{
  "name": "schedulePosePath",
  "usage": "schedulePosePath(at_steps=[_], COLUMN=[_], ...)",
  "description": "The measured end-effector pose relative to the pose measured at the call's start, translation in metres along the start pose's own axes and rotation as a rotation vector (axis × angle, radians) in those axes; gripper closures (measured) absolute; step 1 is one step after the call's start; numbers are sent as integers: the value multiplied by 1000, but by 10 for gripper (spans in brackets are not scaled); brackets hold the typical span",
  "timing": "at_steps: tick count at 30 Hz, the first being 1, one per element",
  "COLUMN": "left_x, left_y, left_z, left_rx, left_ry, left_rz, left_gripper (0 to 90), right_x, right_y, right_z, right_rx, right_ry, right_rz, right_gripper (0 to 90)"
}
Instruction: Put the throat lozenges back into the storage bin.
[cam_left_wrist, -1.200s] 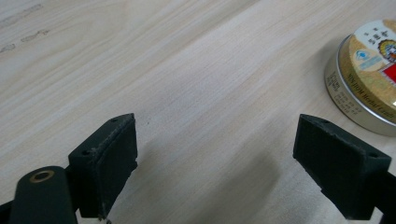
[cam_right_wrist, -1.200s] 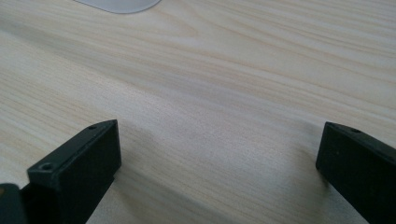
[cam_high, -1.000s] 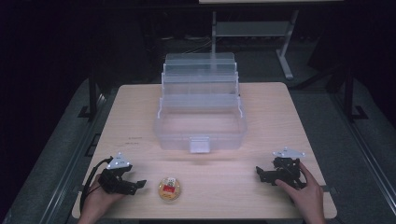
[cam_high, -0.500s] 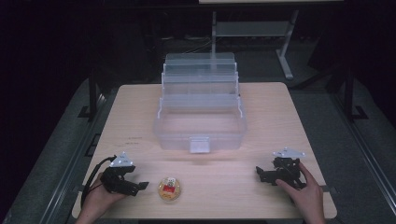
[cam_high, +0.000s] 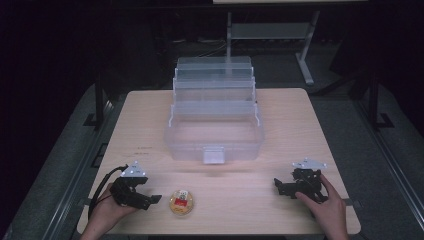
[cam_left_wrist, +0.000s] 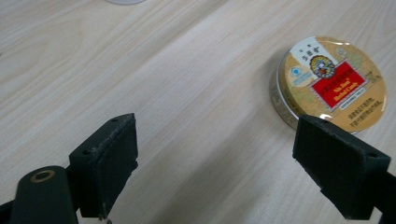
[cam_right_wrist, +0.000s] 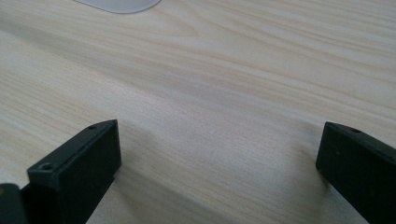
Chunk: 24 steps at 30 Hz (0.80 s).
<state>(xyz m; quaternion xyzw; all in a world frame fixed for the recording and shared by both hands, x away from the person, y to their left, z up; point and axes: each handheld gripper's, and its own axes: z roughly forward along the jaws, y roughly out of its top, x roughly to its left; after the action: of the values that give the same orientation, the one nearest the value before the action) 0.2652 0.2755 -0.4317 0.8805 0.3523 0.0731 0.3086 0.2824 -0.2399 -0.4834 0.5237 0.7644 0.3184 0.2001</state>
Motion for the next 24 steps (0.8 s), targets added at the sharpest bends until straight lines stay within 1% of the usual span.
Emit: schedulePosePath(at_steps=[4, 14, 18, 24], left_x=[-3, -7, -10, -14], left_y=[4, 10, 15, 21], left_z=[-2, -3, -1, 1], left_rx=[8, 16, 23, 29], left_ry=[-14, -24, -34, -43], left_rz=[8, 26, 45, 62], left_gripper=[133, 133, 133, 133], right_x=[0, 0, 0, 0], right_y=[0, 0, 0, 0], right_z=[0, 0, 0, 0], right_rx=[0, 1, 0, 0], right_ry=[0, 0, 0, 0], right_rz=[0, 1, 0, 0], right_gripper=[0, 0, 0, 0])
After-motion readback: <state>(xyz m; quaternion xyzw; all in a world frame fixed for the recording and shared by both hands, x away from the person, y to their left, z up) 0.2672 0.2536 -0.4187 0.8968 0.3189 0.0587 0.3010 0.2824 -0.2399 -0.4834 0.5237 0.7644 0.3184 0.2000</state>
